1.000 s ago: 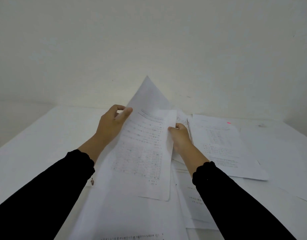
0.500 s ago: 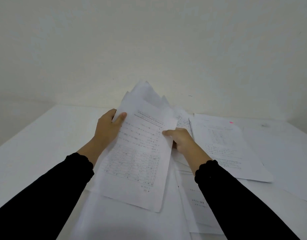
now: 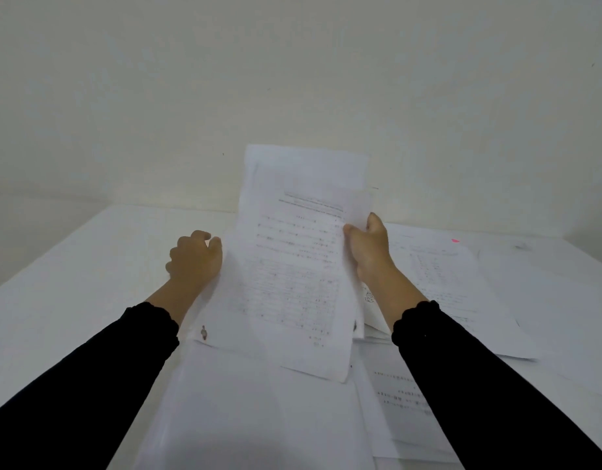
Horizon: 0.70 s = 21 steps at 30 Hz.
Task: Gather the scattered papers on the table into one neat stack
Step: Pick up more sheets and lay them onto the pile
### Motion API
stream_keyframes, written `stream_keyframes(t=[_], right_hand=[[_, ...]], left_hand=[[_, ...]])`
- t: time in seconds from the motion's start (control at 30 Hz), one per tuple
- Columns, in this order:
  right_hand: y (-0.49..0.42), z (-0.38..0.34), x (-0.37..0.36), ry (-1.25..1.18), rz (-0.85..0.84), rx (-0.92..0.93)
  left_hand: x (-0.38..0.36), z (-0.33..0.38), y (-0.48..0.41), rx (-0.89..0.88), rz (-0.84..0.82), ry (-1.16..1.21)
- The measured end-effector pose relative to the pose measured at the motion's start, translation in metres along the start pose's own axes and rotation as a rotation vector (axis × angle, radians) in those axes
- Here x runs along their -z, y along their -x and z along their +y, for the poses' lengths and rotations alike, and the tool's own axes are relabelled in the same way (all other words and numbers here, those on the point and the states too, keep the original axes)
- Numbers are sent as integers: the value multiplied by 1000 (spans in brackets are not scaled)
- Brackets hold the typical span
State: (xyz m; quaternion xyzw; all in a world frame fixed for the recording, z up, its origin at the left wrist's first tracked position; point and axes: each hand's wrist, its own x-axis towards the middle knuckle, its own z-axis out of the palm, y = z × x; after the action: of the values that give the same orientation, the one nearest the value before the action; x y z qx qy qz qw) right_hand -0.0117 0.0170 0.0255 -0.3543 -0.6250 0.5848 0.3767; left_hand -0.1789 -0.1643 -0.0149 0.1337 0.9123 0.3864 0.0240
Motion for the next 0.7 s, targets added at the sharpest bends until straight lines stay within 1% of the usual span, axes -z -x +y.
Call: stream_keyframes(t=[0.07,0.13,0.23,0.3,0.4,0.47,0.57,0.7], right_hand=[[-4,0,10,21,44,-17],[-8,3,20,56,78,-49],[-12,8,36,86,119,-104],[-12,11,46,107,139,-129],[-8,12,57,135,151,-146],[-6,14,62,143,163,-151],[-2,15,68,155,157,-144],[2,14,72,168,104,-149]], left_hand=[[2,-6,2,-76,-60,-79],[5,-9,5,-130,-144,-106],[13,-6,12,-192,-349,-131],[15,-4,17,-268,-476,-258],[19,-3,26,-366,-596,-512],[21,-3,30,-405,-639,-567],[20,-4,31,-456,-623,-610],[19,-1,31,-427,-597,-569]])
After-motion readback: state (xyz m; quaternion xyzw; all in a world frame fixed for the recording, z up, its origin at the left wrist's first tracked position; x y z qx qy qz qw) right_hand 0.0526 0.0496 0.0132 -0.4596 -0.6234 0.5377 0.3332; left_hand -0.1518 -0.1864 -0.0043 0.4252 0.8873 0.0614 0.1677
